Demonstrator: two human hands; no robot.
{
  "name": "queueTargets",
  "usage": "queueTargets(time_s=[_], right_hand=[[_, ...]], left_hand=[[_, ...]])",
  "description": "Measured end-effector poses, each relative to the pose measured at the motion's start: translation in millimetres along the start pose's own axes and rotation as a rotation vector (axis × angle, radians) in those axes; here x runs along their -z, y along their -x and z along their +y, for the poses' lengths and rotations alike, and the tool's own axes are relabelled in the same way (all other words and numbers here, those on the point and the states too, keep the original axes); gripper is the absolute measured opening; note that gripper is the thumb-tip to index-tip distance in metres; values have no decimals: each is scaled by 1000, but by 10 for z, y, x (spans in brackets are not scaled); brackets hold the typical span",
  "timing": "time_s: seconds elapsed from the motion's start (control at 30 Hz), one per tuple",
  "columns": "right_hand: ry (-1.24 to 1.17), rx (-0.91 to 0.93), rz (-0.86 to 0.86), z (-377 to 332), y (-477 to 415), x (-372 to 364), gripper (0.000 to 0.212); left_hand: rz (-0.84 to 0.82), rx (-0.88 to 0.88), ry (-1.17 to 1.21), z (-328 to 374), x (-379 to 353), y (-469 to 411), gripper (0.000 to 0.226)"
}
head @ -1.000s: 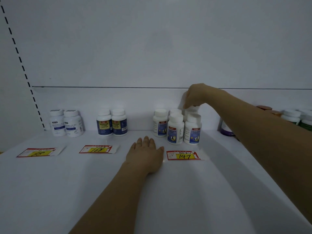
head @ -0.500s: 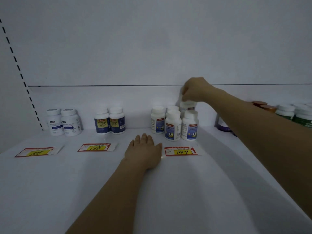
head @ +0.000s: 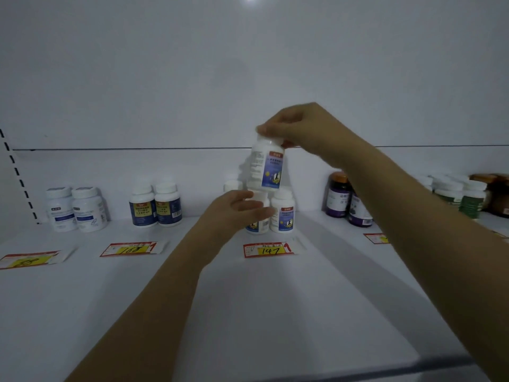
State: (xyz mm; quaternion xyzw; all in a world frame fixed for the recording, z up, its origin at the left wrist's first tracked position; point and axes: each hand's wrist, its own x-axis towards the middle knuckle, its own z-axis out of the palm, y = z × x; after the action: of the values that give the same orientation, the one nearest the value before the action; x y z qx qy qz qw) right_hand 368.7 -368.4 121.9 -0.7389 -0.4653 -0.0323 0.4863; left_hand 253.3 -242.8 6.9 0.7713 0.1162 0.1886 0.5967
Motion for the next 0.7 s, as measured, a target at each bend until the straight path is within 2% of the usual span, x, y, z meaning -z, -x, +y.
queueTargets(time_s=[0.17,0.27,0.4,0.53,0.7], right_hand=[[-68,-51,41,291,272,-250,30],[-101,-75,49,387,325,-320,31],[-169,-115,-29,424,344,-314,49],[-357,-171,-131,490,364,-285,30],[-435,-216,-89,583,373,-306,31]], left_hand=[[-106,49,141,-21,-36,32,35],[-150,83,120,-43,-56,34,41],[-186,122,195,-51,-71,35,48],[-251,142,240,-47,-87,63,41],[-257,147,225,-43,-99,74,41]])
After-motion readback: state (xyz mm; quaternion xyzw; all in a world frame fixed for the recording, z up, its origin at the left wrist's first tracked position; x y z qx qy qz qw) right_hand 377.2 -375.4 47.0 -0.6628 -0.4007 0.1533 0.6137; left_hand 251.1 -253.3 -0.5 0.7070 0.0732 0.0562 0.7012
